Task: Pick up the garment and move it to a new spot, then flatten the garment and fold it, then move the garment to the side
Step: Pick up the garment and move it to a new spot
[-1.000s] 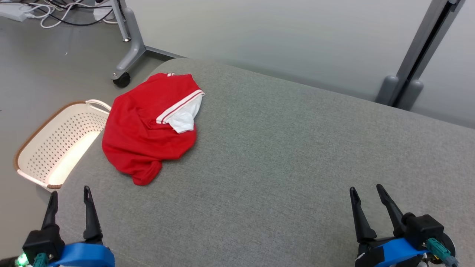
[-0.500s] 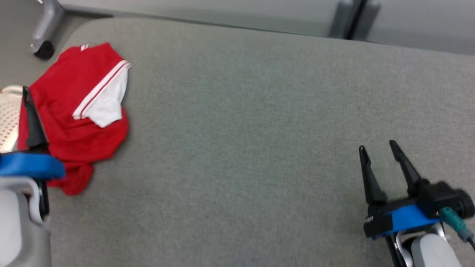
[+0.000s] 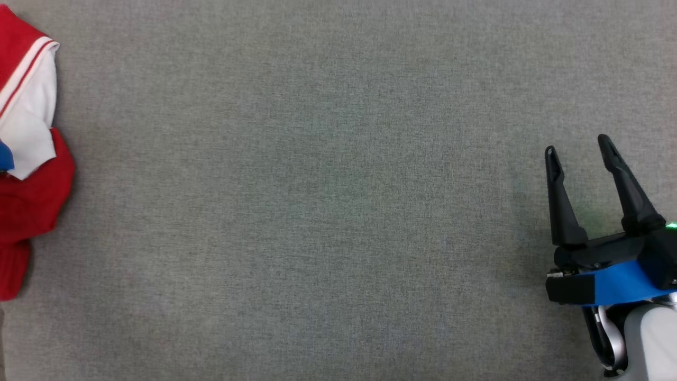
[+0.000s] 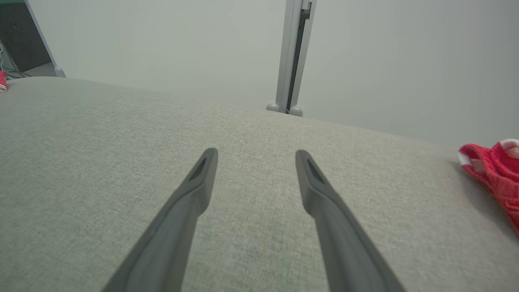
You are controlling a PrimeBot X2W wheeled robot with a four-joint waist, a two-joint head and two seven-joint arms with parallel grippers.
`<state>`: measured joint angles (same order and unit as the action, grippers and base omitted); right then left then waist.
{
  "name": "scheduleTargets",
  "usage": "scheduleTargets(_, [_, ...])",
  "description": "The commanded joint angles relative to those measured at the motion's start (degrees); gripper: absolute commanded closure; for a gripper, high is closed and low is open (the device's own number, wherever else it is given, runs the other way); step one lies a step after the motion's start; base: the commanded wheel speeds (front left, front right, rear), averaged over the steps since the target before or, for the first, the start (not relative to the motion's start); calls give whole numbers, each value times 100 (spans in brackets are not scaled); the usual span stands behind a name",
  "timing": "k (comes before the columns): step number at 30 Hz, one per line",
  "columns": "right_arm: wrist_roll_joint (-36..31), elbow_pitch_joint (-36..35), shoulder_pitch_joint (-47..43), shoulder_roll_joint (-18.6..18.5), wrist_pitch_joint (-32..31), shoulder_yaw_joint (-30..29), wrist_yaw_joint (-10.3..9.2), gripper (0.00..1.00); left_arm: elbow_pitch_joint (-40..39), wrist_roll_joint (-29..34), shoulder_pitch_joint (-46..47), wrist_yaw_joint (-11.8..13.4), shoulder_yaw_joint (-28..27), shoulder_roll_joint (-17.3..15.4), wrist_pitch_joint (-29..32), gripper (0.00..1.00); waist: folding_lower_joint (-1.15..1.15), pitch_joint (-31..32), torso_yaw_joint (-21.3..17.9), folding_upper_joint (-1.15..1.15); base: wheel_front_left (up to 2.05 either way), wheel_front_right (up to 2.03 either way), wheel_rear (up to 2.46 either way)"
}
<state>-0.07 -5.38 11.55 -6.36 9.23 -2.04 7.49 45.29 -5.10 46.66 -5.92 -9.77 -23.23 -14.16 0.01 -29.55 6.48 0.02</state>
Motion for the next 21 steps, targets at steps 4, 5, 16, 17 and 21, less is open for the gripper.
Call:
scheduleTargets(4, [-26,-305,137,-77,-106,-70,1,0,790,-51,537,-109,263,-157,533,0,-1,-295,-42,-2,0,0,0])
scheduleTargets(5, [-22,-358,139,-81,-118,-79,1,0,982,-75,623,-118,302,-185,714,0,-1,-346,-54,-2,0,0,0])
scheduleTargets(16, [-30,-475,72,-11,-150,-131,1,0,2131,-689,1100,-157,1093,-76,2423,0,-1,-414,-60,-2,0,0,0])
scheduleTargets(17, [-30,-465,84,-10,-156,-128,1,0,2145,-767,1102,-159,1207,-66,2522,33,-1,-408,-59,-2,0,0,0])
scheduleTargets(21, [-26,-404,137,5,-139,-93,1,0,2006,-1013,1090,-160,1615,-84,2601,100,-1,-355,-76,-2,0,0,0])
